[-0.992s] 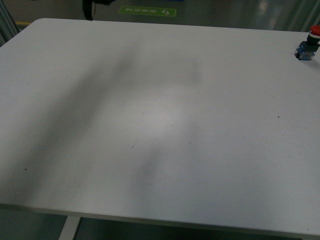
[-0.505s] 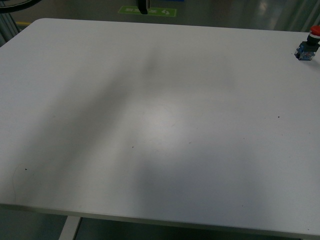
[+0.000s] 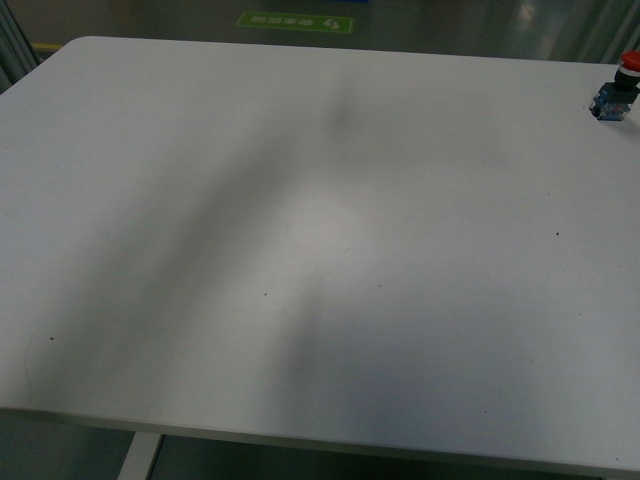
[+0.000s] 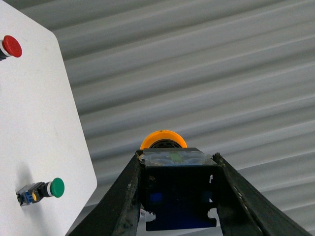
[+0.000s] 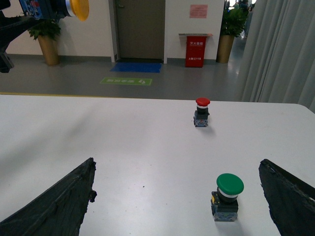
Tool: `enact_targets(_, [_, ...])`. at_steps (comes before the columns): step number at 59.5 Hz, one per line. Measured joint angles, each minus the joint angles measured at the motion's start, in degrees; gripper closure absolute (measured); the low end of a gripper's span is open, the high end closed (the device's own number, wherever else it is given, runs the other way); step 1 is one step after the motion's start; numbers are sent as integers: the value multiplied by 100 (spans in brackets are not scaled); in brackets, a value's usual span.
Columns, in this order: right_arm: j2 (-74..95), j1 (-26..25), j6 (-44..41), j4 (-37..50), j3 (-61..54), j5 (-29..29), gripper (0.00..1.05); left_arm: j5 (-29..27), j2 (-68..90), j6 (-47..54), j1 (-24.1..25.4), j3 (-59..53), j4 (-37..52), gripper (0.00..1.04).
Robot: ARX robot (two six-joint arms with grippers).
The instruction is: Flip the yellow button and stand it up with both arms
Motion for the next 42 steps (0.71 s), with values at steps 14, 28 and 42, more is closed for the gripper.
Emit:
enact_targets(14, [0, 0, 0, 0, 0, 0, 7, 2, 0, 254, -26, -2, -162, 70])
enact_targets(28, [0, 0, 0, 0, 0, 0, 7, 2, 0, 308, -26, -2, -166, 70])
enact_targets(42, [2793, 1296, 3095, 2422, 787, -103, 7, 4, -2, 313, -31, -2, -168, 70])
